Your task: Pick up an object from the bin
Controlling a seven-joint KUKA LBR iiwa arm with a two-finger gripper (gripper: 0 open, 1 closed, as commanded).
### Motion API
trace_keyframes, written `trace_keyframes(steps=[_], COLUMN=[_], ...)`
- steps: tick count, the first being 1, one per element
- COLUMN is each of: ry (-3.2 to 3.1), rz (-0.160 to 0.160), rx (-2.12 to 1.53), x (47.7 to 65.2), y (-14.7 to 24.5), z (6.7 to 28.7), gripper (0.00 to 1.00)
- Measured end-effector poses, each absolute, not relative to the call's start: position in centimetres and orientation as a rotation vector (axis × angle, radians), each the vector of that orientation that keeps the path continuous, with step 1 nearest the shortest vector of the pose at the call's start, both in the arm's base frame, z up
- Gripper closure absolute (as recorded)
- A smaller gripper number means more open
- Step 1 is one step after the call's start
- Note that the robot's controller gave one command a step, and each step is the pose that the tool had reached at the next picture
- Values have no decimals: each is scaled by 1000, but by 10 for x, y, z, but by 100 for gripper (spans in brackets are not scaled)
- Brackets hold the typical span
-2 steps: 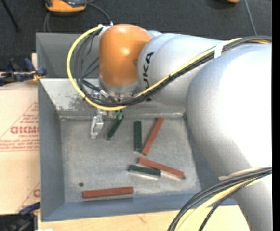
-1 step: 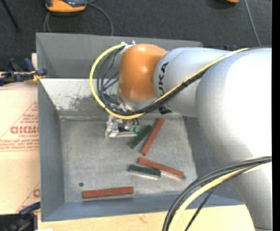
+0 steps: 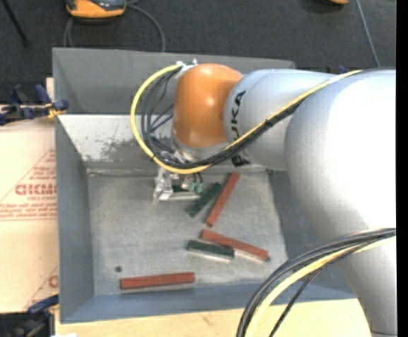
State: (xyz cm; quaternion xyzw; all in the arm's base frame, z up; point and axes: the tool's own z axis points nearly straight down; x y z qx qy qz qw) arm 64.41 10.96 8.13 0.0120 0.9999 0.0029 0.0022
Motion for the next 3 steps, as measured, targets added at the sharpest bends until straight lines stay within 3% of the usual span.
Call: trace_keyframes(steps=[1,2,3], ry=[3144,3141,3133], rz=[1,2,3], rx=[7,6,13], x=[640,640,641], y=[105,108,106], z=[126,195,241], gripper=[100,100,100])
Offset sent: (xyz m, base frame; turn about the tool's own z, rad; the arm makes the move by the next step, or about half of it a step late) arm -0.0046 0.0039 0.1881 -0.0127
